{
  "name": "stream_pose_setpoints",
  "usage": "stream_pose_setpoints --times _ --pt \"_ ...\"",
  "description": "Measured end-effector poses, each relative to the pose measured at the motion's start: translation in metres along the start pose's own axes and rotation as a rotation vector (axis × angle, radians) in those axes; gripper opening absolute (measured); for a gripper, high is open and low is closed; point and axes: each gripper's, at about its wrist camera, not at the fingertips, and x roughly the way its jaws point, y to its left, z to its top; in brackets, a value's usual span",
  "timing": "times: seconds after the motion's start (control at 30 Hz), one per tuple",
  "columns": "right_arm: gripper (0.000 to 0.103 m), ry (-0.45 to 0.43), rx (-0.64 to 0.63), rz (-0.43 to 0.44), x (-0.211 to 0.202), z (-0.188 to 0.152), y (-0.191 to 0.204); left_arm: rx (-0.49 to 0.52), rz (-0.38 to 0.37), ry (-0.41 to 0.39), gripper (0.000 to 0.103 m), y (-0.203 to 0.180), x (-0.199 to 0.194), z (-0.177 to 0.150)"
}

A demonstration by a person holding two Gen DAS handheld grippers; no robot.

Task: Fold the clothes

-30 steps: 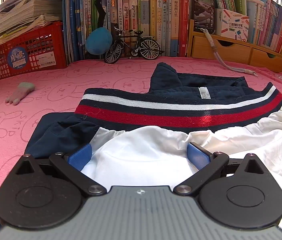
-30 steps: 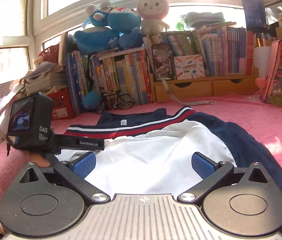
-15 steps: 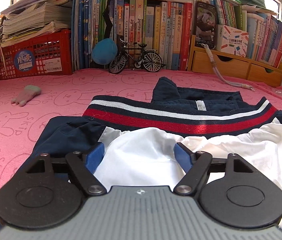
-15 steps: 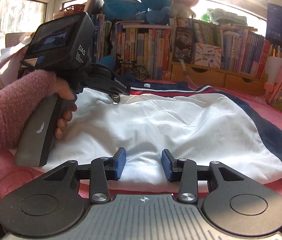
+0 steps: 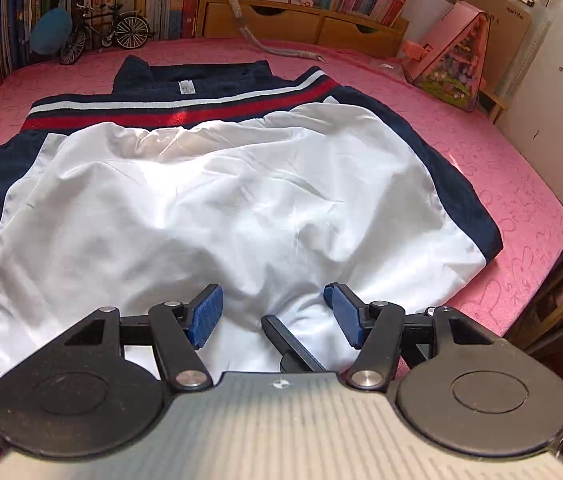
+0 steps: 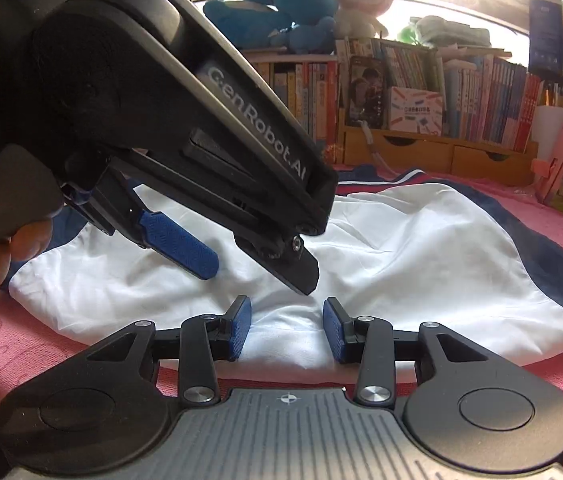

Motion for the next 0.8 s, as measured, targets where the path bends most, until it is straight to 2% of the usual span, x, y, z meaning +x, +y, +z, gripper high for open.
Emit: stream_pose_setpoints --times 0.13,0.37,0.47,0.67,0.8 --pt "0.041 -0.003 0.003 -0.005 0.001 0.000 0.000 0.022 0.053 -0.001 0.054 -0.004 0.012 0.007" --pt "0.042 0.024 0.020 -0.014 0.004 0.004 0.000 0.017 0.089 -0.046 0.054 -0.004 0.032 0.021" --pt "0.042 0.042 0.024 -0.020 0.005 0.007 0.001 0.007 0.104 -0.066 0.048 -0.001 0.043 0.032" --pt "0.040 0.126 0.054 -0.001 0.010 0.019 -0.005 -0.004 0.162 -0.069 0.045 0.014 0.070 0.068" --pt "0.040 0.136 0.052 0.005 0.010 0.019 -0.005 -0.039 0.156 -0.032 0.045 0.030 0.085 0.093"
